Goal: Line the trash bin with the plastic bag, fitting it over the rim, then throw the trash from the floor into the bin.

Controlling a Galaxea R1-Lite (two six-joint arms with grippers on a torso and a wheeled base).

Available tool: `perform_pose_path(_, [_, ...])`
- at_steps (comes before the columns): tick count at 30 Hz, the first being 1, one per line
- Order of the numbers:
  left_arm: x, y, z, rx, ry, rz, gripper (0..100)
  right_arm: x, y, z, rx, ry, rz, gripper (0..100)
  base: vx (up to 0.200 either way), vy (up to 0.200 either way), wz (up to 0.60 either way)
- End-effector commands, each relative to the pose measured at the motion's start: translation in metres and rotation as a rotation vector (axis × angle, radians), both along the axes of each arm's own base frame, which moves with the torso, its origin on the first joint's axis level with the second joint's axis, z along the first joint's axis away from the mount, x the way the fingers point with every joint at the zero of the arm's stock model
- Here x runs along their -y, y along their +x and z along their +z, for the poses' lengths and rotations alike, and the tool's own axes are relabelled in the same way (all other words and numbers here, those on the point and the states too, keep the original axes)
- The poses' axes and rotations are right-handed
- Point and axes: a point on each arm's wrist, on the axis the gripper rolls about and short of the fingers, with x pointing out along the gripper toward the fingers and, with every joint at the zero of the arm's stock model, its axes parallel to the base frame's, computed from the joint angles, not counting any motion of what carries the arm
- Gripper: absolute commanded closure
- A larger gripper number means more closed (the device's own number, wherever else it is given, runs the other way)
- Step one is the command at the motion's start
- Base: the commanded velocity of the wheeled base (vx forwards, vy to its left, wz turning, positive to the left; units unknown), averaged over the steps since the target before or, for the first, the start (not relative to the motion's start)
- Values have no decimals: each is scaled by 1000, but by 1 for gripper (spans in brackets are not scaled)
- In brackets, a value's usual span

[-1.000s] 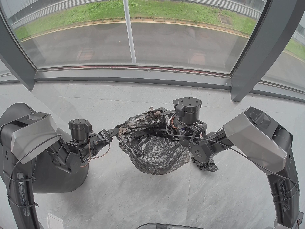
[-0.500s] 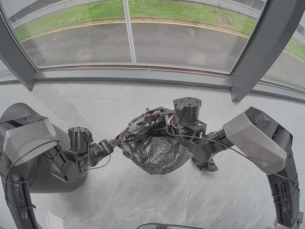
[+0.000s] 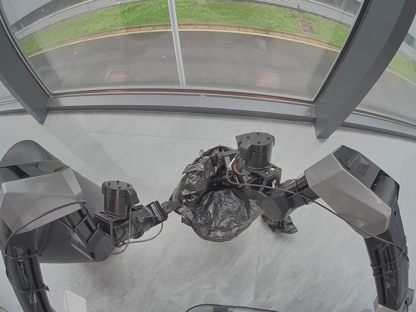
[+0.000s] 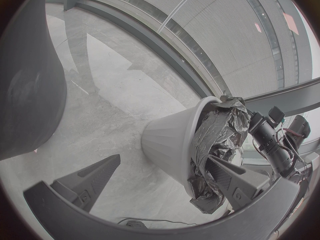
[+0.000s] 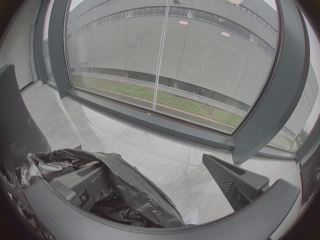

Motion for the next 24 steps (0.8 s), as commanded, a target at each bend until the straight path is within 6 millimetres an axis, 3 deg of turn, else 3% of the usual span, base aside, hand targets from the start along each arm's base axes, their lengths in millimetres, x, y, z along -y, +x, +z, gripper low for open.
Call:
perform_pose_path(1, [0,-5,-1,-10,8,-4,0,0,0,1,2,1,1,0,0,0,0])
perform_pose_path(15, [-12,-2,-24,-17,52,9,0,-1,0,-2,-3,-1,1,0,0,0,0])
perform_pose_path(24, [-14,-11,-31,-47,73,-1,0,-1,0,-2,-3,-1,1,0,0,0,0])
